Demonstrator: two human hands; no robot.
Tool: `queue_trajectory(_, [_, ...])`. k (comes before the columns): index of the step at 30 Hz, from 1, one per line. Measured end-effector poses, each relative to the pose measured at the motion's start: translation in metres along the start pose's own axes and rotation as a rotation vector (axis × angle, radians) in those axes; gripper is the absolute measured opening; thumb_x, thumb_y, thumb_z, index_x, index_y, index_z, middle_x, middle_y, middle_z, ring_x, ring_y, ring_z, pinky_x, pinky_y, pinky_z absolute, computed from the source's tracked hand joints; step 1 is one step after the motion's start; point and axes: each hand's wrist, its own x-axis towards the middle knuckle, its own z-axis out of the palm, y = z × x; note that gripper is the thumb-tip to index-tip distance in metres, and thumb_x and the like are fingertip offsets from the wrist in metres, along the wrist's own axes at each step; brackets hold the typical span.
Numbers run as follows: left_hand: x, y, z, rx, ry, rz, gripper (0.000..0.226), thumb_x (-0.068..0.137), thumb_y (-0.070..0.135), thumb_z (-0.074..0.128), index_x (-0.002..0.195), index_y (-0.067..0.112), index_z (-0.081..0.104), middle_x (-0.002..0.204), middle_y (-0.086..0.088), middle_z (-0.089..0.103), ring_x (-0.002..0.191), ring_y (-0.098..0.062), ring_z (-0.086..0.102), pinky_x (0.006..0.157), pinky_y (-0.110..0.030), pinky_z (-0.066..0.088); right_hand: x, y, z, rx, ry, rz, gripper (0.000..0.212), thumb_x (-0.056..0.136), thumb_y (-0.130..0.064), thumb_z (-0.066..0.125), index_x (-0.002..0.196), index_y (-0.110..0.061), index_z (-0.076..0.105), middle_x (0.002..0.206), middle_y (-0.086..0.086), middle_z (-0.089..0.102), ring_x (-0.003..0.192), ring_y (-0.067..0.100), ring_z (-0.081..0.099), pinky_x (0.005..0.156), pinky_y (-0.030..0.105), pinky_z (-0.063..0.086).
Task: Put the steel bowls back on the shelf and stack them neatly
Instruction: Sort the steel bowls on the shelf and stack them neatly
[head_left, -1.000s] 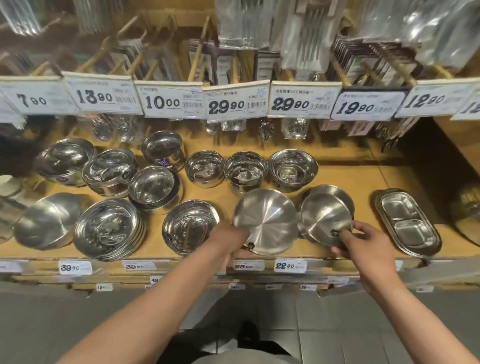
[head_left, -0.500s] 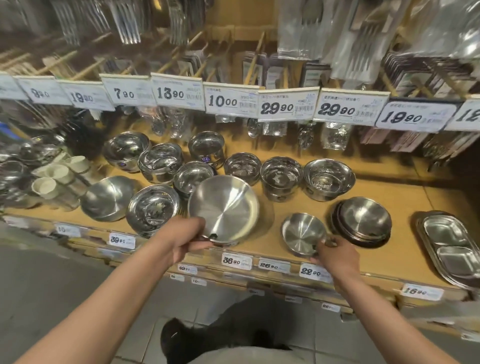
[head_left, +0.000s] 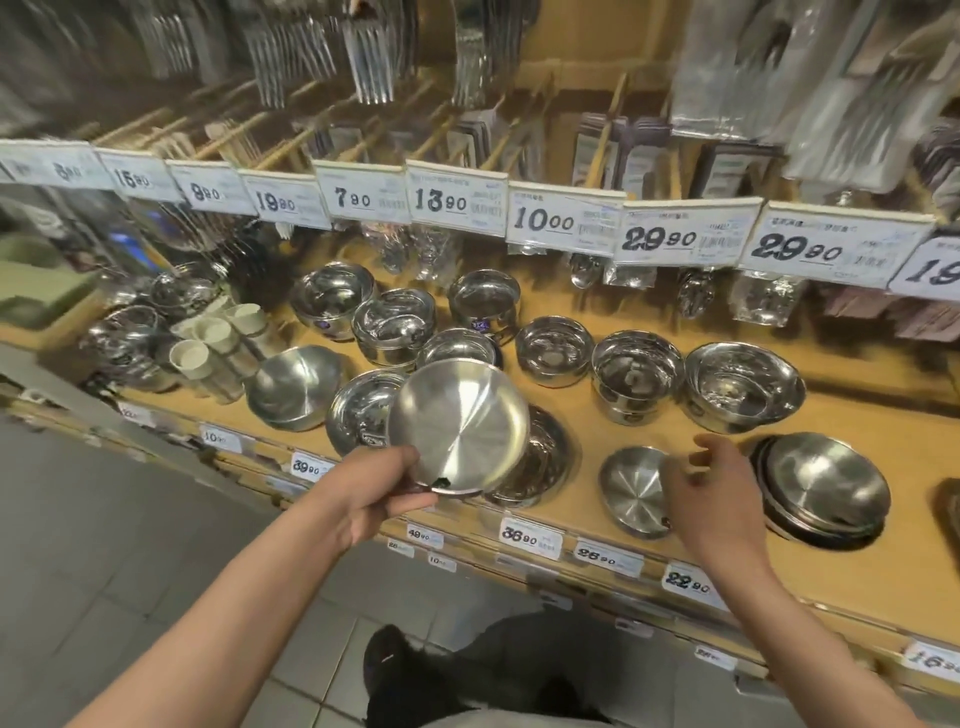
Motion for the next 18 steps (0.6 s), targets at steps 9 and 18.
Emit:
queue_trajectory(9, [0.001,0.028,-0.032,-0.07,-0.08,-0.008,0.026,0.089,-0.011,0.05,0.114,-0.011,0.057,0.084,-0.013,0.063,0.06,-0.017,0.068,0.051,-0.025,0.061,-0.026,-0.136,0.063,0.43,-0.714,-0.026,0.063,0.09,-0.025,0.075,0.144,-0.031,0.044,0.123,0.004,0.067,0.089,0.014,0.075,0.074,0.025,0.062])
queue_trajectory(18, [0.042,0.073,-0.147,0.085,-0.213,0.014,0.004,0.095,0.001,0.06,0.096,-0.003,0.062,0.075,-0.015,0.075,0.067,-0.018,0.074,0.062,-0.025,0.063,-0.021,-0.21,0.167,0.394,-0.601,0.046,0.051,0.091,-0.007,0.07,0.135,-0.028,0.054,0.102,0.002,0.071,0.088,0.016,0.072,0.067,0.024,0.061])
